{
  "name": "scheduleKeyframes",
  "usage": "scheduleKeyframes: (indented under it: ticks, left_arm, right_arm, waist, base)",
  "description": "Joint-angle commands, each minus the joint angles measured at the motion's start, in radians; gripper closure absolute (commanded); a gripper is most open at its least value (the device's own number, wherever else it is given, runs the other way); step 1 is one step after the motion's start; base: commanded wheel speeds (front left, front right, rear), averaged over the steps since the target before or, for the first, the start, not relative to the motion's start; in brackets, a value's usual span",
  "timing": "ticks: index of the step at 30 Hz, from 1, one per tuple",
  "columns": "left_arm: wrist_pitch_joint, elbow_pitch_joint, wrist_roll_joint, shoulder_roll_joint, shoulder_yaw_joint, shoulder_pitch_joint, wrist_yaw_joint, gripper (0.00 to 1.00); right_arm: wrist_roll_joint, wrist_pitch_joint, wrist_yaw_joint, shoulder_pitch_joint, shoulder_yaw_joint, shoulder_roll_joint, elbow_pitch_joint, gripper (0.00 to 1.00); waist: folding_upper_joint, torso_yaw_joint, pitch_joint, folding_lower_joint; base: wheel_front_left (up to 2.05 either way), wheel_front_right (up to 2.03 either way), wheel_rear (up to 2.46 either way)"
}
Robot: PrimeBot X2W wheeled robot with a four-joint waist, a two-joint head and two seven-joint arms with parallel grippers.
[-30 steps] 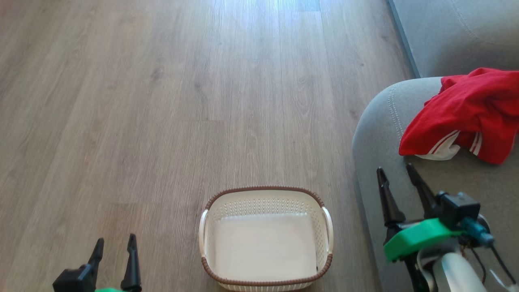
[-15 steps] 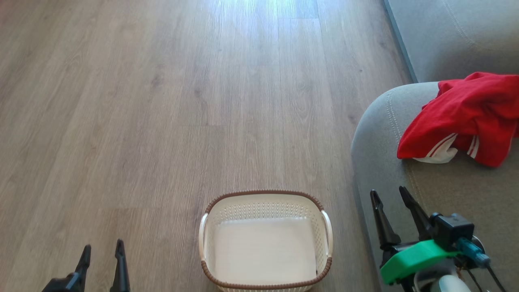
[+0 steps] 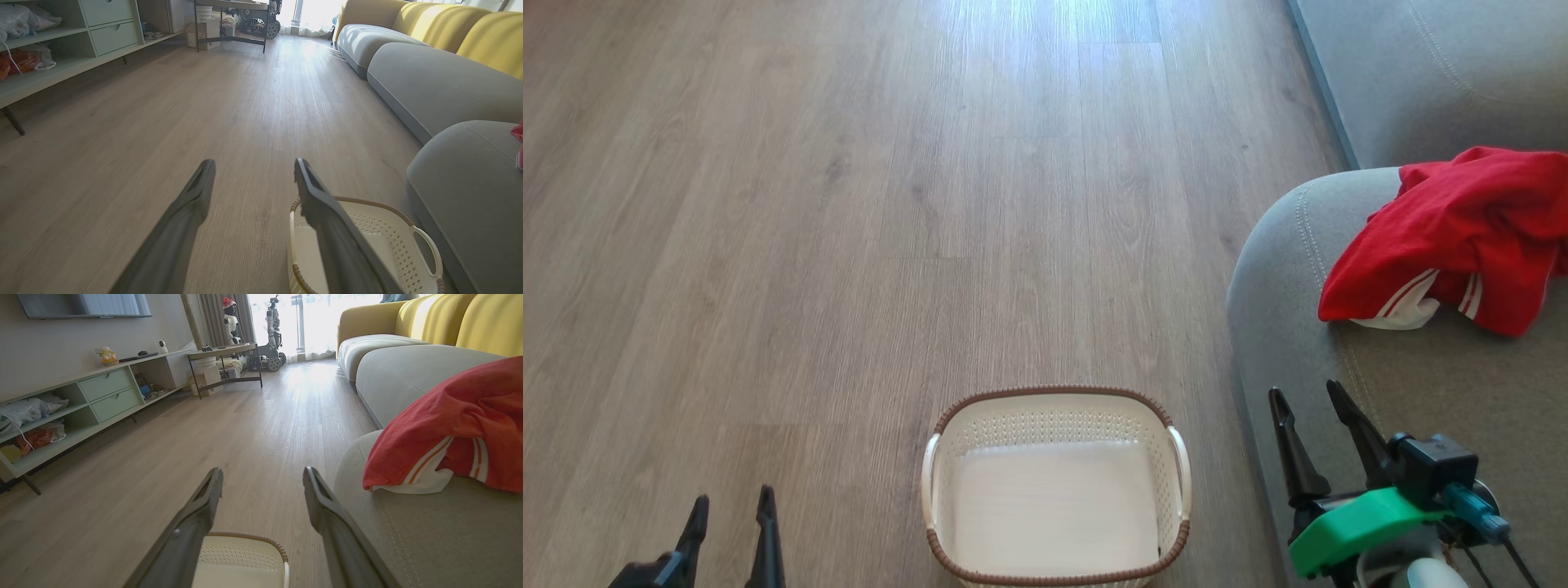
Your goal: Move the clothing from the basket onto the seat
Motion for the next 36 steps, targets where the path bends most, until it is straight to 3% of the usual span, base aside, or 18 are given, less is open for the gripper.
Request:
scheduleKeyframes:
  ticks: [1, 13, 14, 19, 36]
  left_arm:
    - [-0.013, -0.019, 0.013, 0.015, 0.041, -0.027, -0.002, 0.00]
    - [-0.010, -0.010, 0.008, 0.010, 0.031, -0.029, -0.004, 0.00]
    - [0.000, 0.014, 0.000, -0.004, -0.006, 0.000, -0.001, 1.00]
    - [0.005, 0.066, -0.006, -0.040, -0.024, 0.007, -0.002, 1.00]
    - [0.054, 0.057, -0.148, -0.086, 0.054, -0.020, -0.055, 1.00]
  right_arm:
    - [0.007, -0.003, 0.000, -0.022, 0.021, 0.002, -0.032, 0.00]
    - [0.008, -0.007, 0.000, -0.021, 0.019, 0.002, -0.024, 0.00]
    - [0.000, 0.000, 0.000, 0.000, 0.000, 0.000, 0.006, 1.00]
    - [0.008, 0.002, 0.000, 0.019, 0.005, 0.000, 0.071, 1.00]
    - [0.213, 0.048, 0.000, -0.008, -0.017, -0.003, 0.064, 1.00]
  waist:
    - [-0.0001, 0.000, -0.001, 0.0000]
    - [-0.0001, 0.001, -0.002, 0.0000]
    - [-0.0001, 0.001, -0.003, 0.0000]
    - [-0.0001, 0.000, -0.002, 0.0000]
    - [-0.0001, -0.010, 0.006, 0.0000]
  base:
    - [0.00, 0.00, 0.00]
    - [0.00, 0.00, 0.00]
    - [0.00, 0.00, 0.00]
    - [0.00, 0.00, 0.00]
    - [0.00, 0.00, 0.00]
